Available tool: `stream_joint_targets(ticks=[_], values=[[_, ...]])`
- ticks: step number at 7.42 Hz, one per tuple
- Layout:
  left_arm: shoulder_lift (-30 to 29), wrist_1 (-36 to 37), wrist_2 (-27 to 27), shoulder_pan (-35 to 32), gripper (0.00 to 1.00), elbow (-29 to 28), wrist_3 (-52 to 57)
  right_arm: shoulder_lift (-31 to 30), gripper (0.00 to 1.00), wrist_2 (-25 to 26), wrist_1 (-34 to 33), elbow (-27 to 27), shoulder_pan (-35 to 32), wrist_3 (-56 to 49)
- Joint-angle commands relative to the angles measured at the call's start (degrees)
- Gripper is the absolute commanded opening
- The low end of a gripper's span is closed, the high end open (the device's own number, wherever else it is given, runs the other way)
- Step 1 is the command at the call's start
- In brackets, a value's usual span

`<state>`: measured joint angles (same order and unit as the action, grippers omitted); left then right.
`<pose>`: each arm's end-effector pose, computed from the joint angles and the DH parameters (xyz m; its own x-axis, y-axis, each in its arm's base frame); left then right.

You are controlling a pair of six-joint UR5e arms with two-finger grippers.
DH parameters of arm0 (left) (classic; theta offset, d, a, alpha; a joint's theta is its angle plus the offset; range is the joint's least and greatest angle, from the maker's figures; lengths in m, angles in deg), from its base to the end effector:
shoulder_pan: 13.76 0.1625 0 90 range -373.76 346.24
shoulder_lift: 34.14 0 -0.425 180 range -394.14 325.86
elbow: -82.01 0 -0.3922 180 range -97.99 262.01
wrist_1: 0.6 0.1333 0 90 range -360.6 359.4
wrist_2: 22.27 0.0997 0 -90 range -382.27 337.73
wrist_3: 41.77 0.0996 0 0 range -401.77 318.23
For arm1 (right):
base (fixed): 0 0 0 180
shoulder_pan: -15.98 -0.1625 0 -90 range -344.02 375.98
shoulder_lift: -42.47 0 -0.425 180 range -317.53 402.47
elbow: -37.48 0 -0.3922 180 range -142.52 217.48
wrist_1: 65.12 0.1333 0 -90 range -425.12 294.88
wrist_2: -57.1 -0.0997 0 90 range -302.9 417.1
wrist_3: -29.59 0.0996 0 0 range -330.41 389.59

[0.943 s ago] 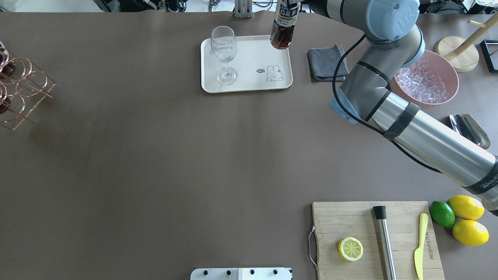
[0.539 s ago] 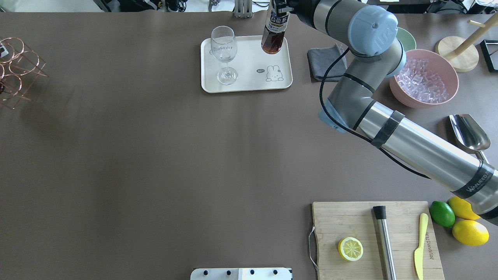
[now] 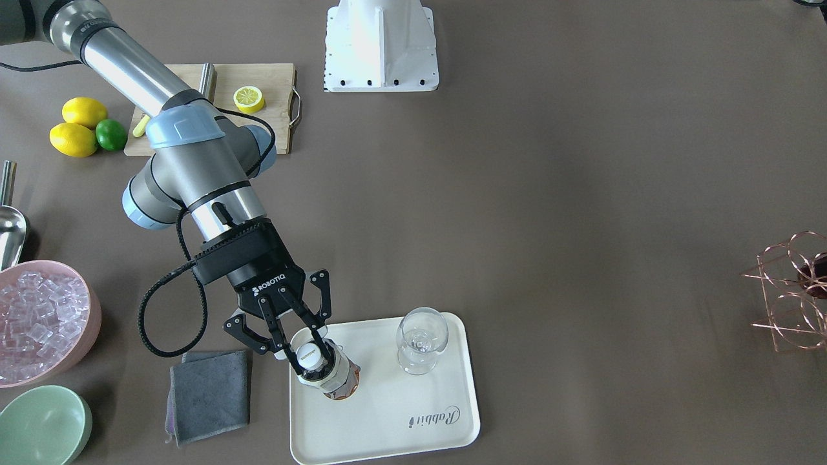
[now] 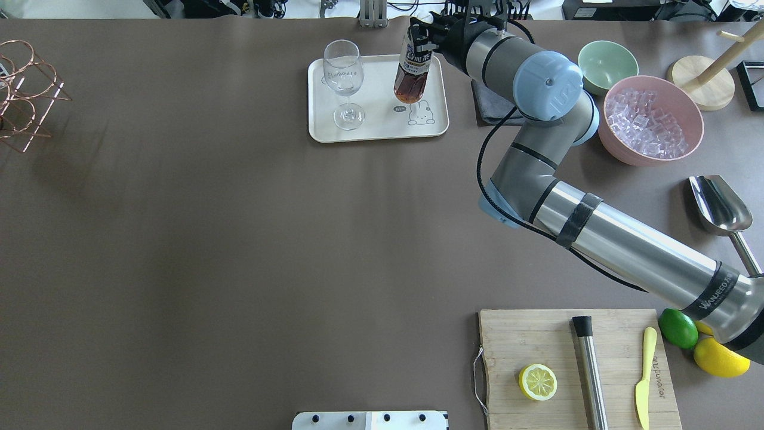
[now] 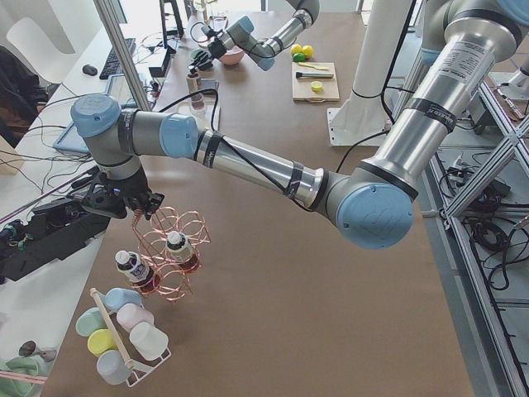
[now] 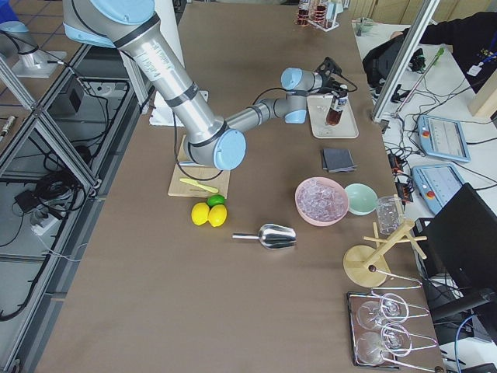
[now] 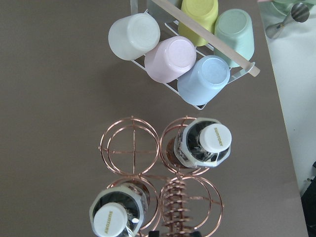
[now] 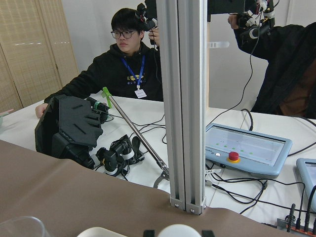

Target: Take tea from basket to plate

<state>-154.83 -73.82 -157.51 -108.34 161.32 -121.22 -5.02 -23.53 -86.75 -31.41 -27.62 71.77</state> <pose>-0.1174 -0.6817 0.4583 0.0507 -0.9814 -0.1850 0.7078 0.1660 -0.6867 -0.4408 -0.6262 0.2334 0.5935 -0.4444 0.6710 -0.5339 0.4064 0.7415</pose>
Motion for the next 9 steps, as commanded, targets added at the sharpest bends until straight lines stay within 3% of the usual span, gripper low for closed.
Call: stream_joint_targets(ticks=[1,6,7,8,9], values=[[-2.4,-0.3,0.0,1.1,0.00,-0.5,-9.8,-0.2,0.00,0.5,0.0,1.7,1.2,-0.3],[-2.5,-6.6,0.1,3.5,0.00,-4.5,-12.9,0.0,0.00,2.5,-0.2,1.5,2.6,-0.4],[-2.5,-6.7,0.1,4.3,0.00,-4.4,-13.2,-0.1,0.49,2.6,-0.5,1.3,2.6,-0.6],[-1.8,-8.2,0.1,4.3,0.10,-4.3,-12.9,-0.2,0.99,2.6,-0.7,0.7,2.6,-0.7],[0.7,-12.1,0.1,4.3,0.97,-4.5,-12.7,-0.1,1.00,2.5,-0.7,0.4,2.6,-0.7]])
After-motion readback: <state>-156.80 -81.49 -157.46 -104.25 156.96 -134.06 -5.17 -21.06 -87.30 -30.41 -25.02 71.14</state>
